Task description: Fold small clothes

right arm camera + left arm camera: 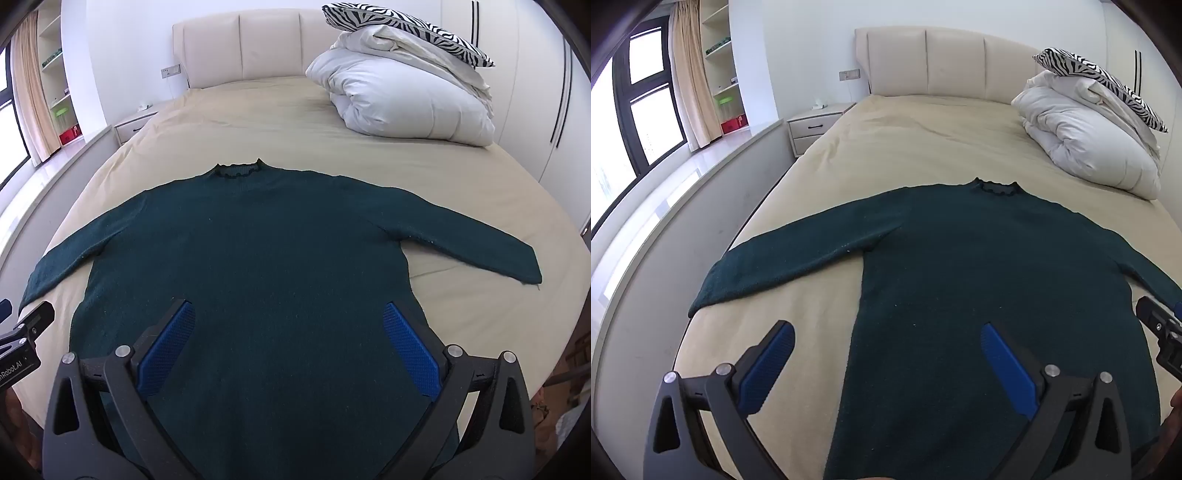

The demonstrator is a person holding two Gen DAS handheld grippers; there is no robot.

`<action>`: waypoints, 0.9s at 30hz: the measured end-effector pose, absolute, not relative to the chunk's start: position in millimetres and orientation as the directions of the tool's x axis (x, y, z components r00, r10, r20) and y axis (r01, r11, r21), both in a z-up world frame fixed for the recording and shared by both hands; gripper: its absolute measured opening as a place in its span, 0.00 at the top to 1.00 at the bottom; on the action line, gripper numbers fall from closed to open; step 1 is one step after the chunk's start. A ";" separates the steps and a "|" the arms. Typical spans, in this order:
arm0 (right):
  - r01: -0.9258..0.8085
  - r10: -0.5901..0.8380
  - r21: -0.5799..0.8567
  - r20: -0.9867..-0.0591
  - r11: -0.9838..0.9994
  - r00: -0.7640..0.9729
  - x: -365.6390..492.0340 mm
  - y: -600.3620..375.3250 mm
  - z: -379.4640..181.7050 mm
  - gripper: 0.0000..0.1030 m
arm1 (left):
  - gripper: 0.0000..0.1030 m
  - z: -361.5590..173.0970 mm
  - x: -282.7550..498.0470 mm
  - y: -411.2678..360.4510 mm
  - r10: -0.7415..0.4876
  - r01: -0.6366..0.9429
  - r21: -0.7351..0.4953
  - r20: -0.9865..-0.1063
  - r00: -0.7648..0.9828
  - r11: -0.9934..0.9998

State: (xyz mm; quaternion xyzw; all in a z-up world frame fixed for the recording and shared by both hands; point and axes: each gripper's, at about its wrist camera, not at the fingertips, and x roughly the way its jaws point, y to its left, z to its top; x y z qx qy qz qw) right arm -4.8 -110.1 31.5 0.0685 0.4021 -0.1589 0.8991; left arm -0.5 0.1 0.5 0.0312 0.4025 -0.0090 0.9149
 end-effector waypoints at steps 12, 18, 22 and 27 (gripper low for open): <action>0.333 -0.228 -0.007 -0.742 0.943 0.631 -4.3 -102.3 34.1 0.00 | 0.00 4.1 -0.9 0.7 0.012 0.042 0.055 -0.733 0.680 0.998; 0.326 -0.223 -0.007 -0.742 0.946 0.632 -7.7 -101.6 32.3 0.00 | 0.00 4.2 -1.2 1.1 0.010 0.043 0.054 -0.733 0.681 0.998; 0.322 -0.221 -0.007 -0.743 0.947 0.631 -7.2 -102.4 31.6 0.00 | 0.00 6.1 -0.8 2.0 0.010 0.043 0.054 -0.733 0.680 0.998; 0.317 -0.218 -0.009 -0.747 0.948 0.629 -5.2 -103.3 29.9 0.00 | 0.00 7.9 -0.1 3.4 0.011 0.042 0.054 -0.732 0.681 0.998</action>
